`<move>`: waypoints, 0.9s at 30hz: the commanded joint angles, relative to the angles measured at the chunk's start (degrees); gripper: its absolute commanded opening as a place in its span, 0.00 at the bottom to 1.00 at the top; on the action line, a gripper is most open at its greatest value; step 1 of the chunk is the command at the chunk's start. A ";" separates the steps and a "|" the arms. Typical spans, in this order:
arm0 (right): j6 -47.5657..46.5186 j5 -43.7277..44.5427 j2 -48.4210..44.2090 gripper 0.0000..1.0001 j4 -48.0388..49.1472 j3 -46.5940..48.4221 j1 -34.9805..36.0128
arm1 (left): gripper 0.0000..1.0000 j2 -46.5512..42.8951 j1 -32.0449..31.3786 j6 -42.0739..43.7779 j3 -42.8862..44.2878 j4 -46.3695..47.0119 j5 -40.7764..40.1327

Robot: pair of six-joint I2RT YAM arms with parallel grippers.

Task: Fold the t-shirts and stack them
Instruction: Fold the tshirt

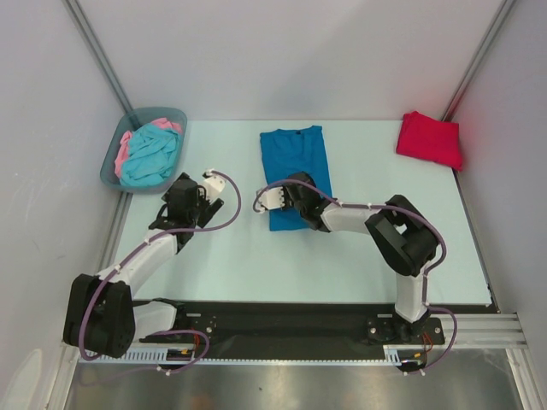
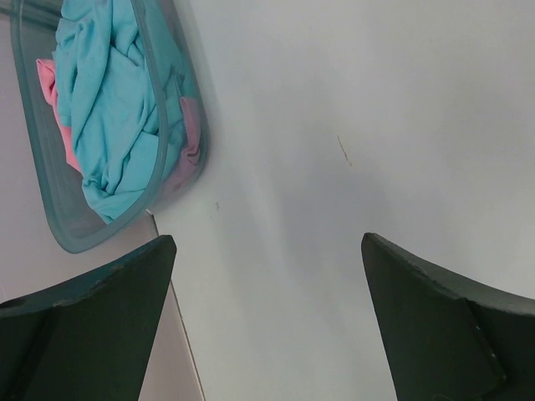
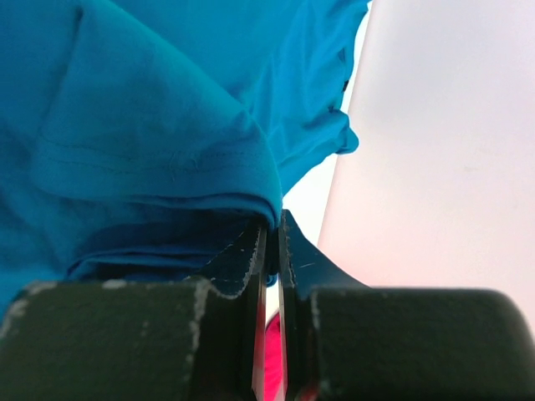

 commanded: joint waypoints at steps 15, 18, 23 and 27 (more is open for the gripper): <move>-1.40 -1.13 7.18 0.00 2.75 9.82 -3.94 | 1.00 0.02 0.36 0.81 -0.46 2.71 -1.04; -1.58 -1.30 8.06 0.00 2.49 11.49 -4.11 | 1.00 0.28 0.36 0.90 -0.54 2.79 -1.13; -1.67 -1.22 9.99 0.00 2.05 13.42 -4.73 | 1.00 0.20 0.36 0.90 -0.63 2.88 -1.21; -2.02 -0.78 11.49 0.00 2.58 14.30 -5.26 | 1.00 0.37 0.36 0.90 -0.63 2.88 -1.21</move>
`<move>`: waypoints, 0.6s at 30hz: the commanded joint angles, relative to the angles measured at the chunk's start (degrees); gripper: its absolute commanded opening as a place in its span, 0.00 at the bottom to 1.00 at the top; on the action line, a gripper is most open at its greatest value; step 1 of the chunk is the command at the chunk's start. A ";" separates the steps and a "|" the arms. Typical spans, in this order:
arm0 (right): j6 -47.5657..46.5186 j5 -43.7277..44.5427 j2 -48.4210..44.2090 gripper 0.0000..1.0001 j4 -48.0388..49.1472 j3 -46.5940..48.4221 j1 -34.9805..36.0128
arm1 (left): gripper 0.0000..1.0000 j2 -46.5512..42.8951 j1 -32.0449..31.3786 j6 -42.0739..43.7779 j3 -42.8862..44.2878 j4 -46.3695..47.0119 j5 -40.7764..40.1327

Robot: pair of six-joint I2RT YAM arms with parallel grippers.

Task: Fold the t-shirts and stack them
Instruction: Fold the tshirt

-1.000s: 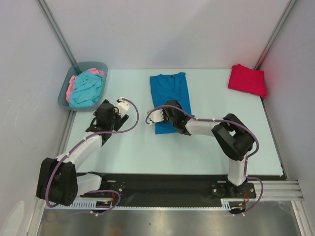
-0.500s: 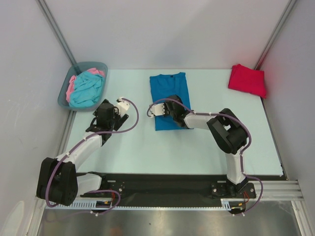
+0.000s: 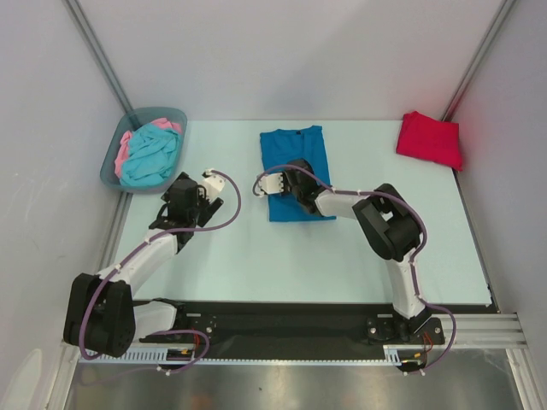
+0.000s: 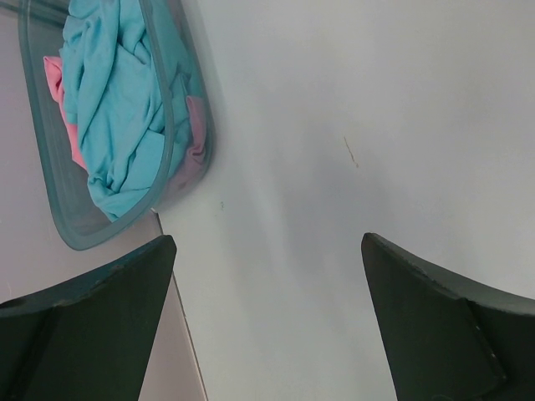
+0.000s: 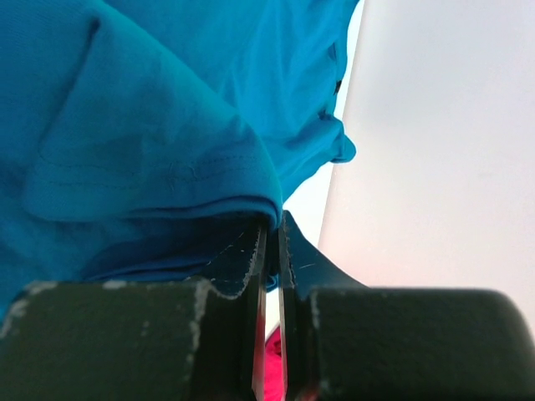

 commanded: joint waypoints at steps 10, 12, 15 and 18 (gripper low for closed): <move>-1.39 8.88 7.99 0.79 20.96 7.22 -1.33 | 1.00 0.31 0.36 0.75 -0.61 2.05 -0.21; -0.60 10.19 7.11 0.91 24.92 7.04 -0.97 | 1.00 0.57 0.36 0.57 -0.61 2.05 -0.21; -1.55 13.18 6.67 0.91 30.18 7.74 -0.71 | 1.00 0.57 0.36 0.66 -0.61 2.05 -0.21; -4.88 14.59 6.40 0.90 36.77 7.31 -0.80 | 1.00 0.66 0.36 0.66 -0.70 2.05 -0.03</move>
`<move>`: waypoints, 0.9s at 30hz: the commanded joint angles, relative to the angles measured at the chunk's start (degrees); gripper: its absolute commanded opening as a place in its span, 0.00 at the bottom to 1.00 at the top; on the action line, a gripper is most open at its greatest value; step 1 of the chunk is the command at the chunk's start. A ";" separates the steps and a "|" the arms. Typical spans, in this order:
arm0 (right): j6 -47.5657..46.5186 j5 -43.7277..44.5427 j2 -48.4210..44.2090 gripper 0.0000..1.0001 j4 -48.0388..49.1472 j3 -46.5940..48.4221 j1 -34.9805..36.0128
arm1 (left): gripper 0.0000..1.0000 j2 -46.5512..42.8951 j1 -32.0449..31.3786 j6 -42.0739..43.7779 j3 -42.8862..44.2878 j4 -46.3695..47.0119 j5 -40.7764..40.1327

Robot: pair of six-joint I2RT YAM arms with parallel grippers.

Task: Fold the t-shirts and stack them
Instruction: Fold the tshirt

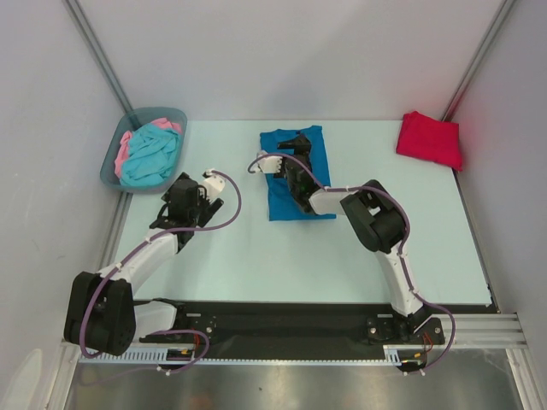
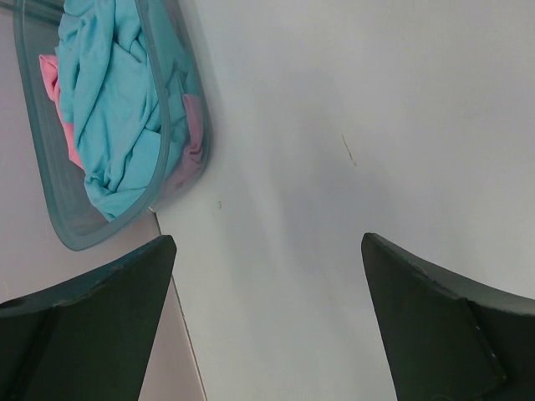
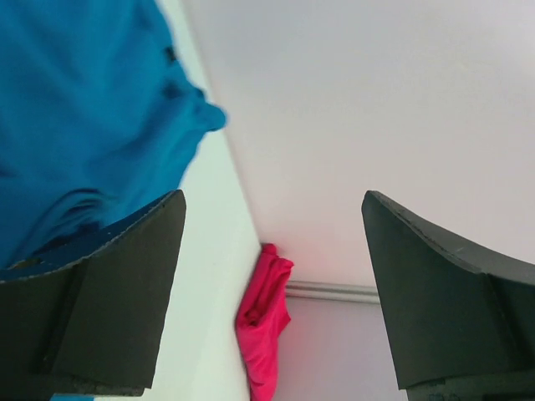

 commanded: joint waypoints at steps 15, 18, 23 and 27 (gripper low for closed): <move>29.79 -9.58 -21.23 0.02 -37.78 -2.76 -1.57 | 1.00 -0.37 0.36 0.66 -0.87 2.01 -0.03; 31.56 -12.67 -23.86 0.00 -42.01 -7.50 -1.49 | 1.00 -0.11 0.36 0.66 -0.61 1.92 -0.03; 34.20 -16.01 -21.86 0.00 -44.29 -9.36 -1.75 | 1.00 -0.28 0.36 0.40 -0.26 1.39 -0.03; 35.16 -17.94 -18.17 0.00 -43.59 -9.54 -1.40 | 1.00 -0.90 0.36 0.31 -0.26 1.22 0.14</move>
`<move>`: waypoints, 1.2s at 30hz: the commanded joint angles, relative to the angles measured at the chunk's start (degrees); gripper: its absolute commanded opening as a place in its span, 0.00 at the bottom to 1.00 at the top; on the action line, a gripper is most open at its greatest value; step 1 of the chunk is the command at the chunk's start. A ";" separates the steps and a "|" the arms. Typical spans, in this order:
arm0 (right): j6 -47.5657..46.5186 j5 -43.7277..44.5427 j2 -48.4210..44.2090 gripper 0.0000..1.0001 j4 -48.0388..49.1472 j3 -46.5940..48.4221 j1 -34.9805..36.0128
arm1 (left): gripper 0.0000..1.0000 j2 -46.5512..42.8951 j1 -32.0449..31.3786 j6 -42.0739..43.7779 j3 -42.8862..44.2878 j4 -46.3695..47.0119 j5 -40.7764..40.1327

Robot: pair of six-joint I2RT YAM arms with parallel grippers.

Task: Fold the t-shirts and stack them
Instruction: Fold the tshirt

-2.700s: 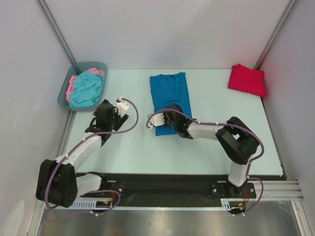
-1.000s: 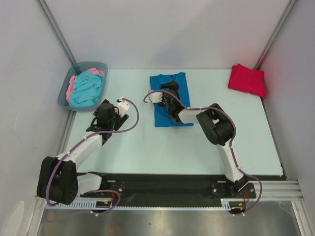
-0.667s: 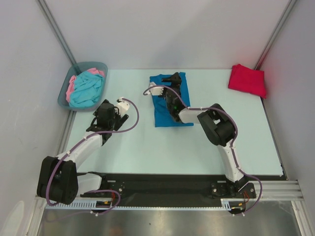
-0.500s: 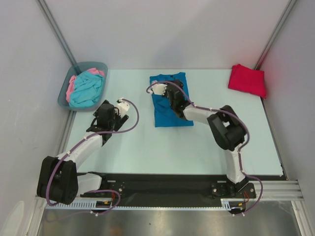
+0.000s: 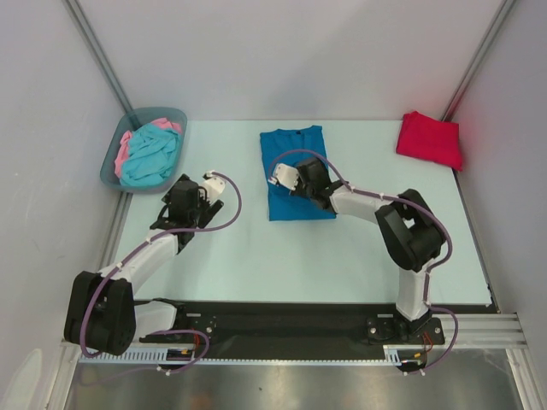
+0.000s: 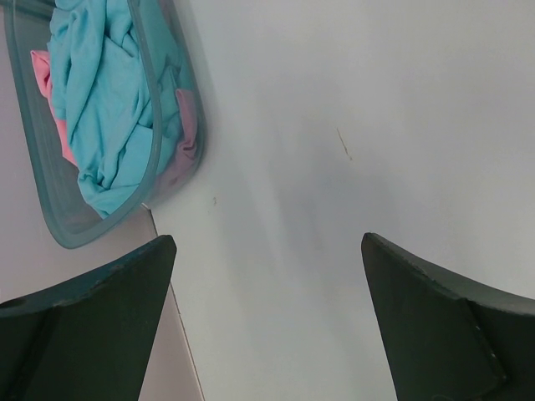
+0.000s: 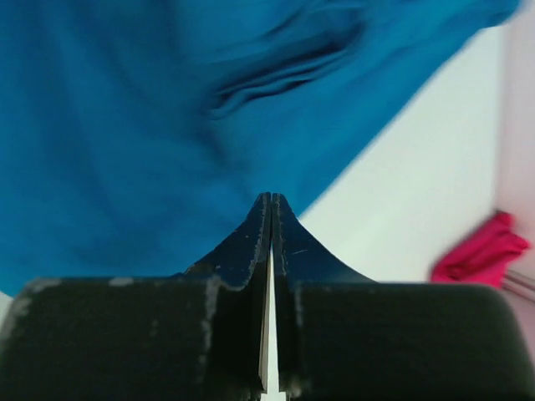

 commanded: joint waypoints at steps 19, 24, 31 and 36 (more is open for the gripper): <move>-0.10 1.59 7.75 0.27 5.63 0.04 1.03 | 1.00 -0.28 0.36 0.42 0.22 1.22 -0.03; -1.25 2.91 9.15 0.07 7.12 0.39 1.03 | 1.00 -0.11 0.36 0.42 0.31 1.22 -0.12; -2.39 4.14 9.24 0.00 9.67 -0.84 1.03 | 1.00 0.33 0.36 0.50 0.31 1.39 -0.12; -3.44 5.90 8.19 0.00 13.26 -1.37 0.95 | 1.00 0.51 0.36 0.59 0.22 1.39 -0.03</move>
